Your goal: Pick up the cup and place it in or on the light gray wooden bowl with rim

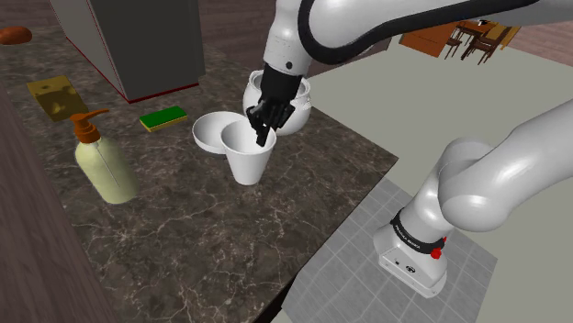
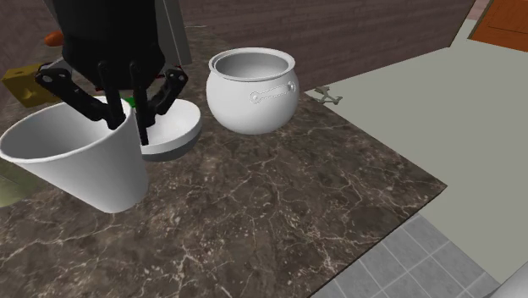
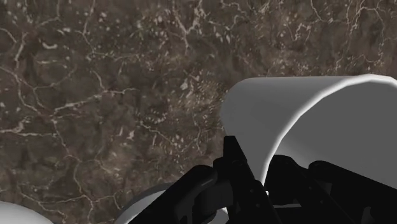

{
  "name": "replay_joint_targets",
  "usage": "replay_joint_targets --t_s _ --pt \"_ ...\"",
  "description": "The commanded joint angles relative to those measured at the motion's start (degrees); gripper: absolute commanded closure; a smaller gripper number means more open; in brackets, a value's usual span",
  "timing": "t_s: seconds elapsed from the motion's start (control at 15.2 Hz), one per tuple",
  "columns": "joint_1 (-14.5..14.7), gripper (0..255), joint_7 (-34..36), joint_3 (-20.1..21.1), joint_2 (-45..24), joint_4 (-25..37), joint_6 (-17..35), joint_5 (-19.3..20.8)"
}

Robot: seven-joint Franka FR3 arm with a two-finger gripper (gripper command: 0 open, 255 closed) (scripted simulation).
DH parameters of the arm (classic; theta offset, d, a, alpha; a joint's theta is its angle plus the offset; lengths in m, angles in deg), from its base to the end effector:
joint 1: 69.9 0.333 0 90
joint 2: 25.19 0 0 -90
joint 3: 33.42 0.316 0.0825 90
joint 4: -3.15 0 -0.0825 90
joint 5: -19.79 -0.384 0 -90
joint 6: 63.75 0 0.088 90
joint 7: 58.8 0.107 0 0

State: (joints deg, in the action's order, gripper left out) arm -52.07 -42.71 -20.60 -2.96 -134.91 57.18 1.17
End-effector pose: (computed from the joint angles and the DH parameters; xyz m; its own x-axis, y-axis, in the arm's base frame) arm 0.3674 0.2394 0.4616 0.9964 0.0842 0.0099 0.0843 -0.9726 -0.2168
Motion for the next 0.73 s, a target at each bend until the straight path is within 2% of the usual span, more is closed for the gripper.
replay_joint_targets --t_s 0.0,0.53,0.66 --pt "-0.1 255 0.3 -0.2 0.3 1.4 -1.7 0.3" --pt "-0.4 255 1.4 -0.7 1.6 5.7 -7.2 1.0" --pt "-1.4 255 -0.1 -1.8 -1.8 9.1 -7.7 2.0"
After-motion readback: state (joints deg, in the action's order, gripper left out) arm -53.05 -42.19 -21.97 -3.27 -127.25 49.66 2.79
